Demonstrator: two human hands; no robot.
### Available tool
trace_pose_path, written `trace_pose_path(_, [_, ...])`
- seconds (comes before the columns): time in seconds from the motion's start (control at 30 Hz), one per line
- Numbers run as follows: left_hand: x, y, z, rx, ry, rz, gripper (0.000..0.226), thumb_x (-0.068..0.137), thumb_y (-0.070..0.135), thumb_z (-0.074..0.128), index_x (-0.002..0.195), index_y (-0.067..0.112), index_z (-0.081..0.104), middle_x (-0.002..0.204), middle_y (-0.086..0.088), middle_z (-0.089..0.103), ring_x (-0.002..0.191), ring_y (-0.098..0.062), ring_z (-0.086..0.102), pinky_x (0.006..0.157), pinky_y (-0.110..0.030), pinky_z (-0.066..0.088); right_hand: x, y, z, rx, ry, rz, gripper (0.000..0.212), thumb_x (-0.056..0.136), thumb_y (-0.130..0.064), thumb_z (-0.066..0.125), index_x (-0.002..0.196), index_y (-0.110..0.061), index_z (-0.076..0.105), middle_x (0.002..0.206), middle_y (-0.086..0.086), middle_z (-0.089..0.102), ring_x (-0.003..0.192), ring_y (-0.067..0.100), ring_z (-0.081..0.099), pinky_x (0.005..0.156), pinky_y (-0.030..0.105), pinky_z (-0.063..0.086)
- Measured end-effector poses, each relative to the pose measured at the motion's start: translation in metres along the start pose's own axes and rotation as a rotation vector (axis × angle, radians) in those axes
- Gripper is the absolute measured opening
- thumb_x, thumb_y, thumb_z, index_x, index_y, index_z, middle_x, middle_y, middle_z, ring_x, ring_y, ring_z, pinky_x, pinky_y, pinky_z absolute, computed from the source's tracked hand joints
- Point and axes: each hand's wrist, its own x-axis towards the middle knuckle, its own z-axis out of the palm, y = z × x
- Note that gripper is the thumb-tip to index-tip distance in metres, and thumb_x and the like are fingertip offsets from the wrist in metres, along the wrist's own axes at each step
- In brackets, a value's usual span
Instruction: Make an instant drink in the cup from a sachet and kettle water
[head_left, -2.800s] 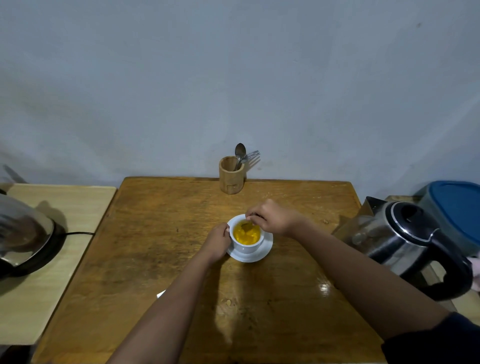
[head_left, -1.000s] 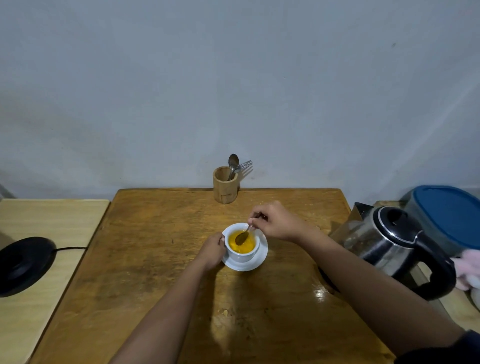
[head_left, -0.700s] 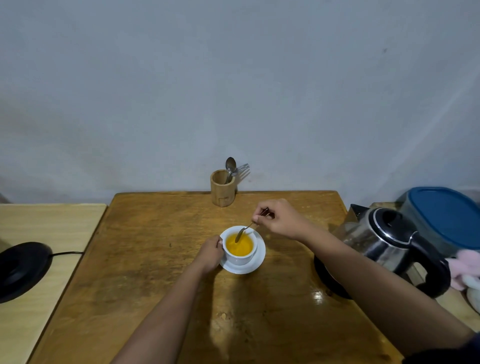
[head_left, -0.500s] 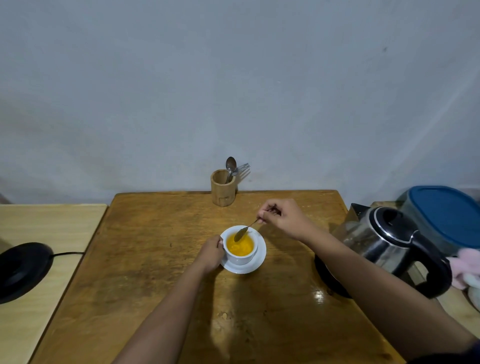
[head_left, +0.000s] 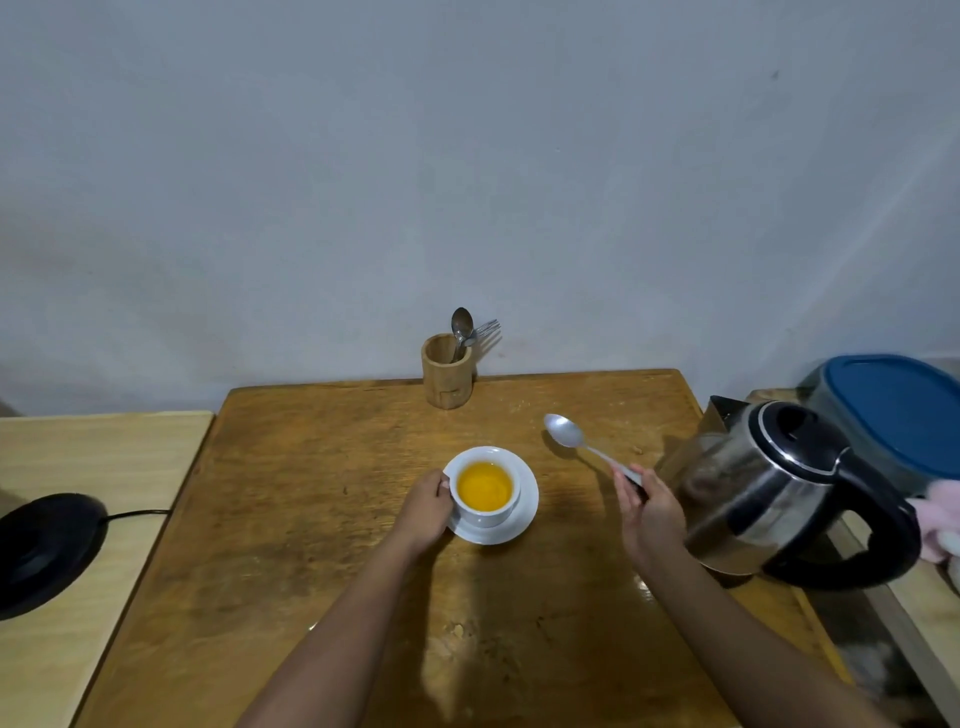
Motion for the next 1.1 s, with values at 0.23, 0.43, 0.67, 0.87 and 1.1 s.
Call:
trace_pose_path(0.23, [-0.004, -0.004, -0.006, -0.097, -0.055, -0.008, 0.031, 0.098, 0.018, 0.032, 0.112, 0.006, 0.057, 0.104, -0.007, 0.055, 0.094, -0.018, 0.049, 0.08, -0.028, 0.035, -0.001, 0.031, -0.027, 0.052, 0.182, 0.039, 0.015, 0.096, -0.011, 0.048, 0.093, -0.002, 0.059, 0.101, 0.015, 0.062, 0.081, 0.015, 0.067, 0.066, 0.02, 0.058])
trace_pose_path(0.43, [-0.003, -0.008, -0.007, -0.106, -0.065, 0.003, 0.029, 0.097, 0.017, 0.034, 0.11, 0.006, 0.058, 0.111, -0.013, 0.058, 0.097, -0.022, 0.052, 0.08, -0.029, 0.037, 0.003, 0.06, -0.037, -0.397, 0.256, 0.028, 0.017, 0.091, -0.005, 0.055, 0.107, -0.005, 0.061, 0.092, 0.001, 0.061, 0.08, 0.011, 0.061, 0.072, 0.023, 0.058])
trace_pose_path(0.67, [-0.001, -0.012, -0.004, -0.102, -0.016, 0.039, 0.027, 0.096, 0.017, 0.037, 0.108, 0.008, 0.06, 0.112, -0.015, 0.062, 0.101, -0.026, 0.056, 0.083, -0.034, 0.043, 0.0, 0.069, -0.032, -1.303, 0.055, -0.095, 0.01, 0.086, -0.014, 0.063, 0.095, -0.008, 0.063, 0.09, 0.005, 0.059, 0.083, 0.02, 0.053, 0.07, 0.03, 0.042])
trace_pose_path(0.87, [-0.004, -0.013, -0.003, -0.141, 0.009, 0.022, 0.029, 0.097, 0.019, 0.039, 0.116, 0.009, 0.058, 0.117, -0.012, 0.061, 0.105, -0.024, 0.056, 0.087, -0.034, 0.045, -0.006, 0.075, -0.034, -1.494, -0.125, -0.265, 0.012, 0.086, -0.009, 0.061, 0.082, -0.017, 0.053, 0.088, 0.003, 0.056, 0.073, 0.012, 0.05, 0.054, 0.019, 0.035])
trace_pose_path(1.1, [-0.007, -0.011, 0.002, -0.159, 0.052, -0.041, 0.039, 0.097, 0.025, 0.038, 0.132, 0.014, 0.049, 0.138, -0.009, 0.05, 0.124, -0.023, 0.048, 0.109, -0.044, 0.039, 0.0, 0.079, -0.034, -1.552, -0.179, -0.242, 0.018, 0.088, -0.013, 0.058, 0.077, -0.022, 0.048, 0.092, 0.005, 0.056, 0.068, 0.009, 0.047, 0.052, 0.019, 0.033])
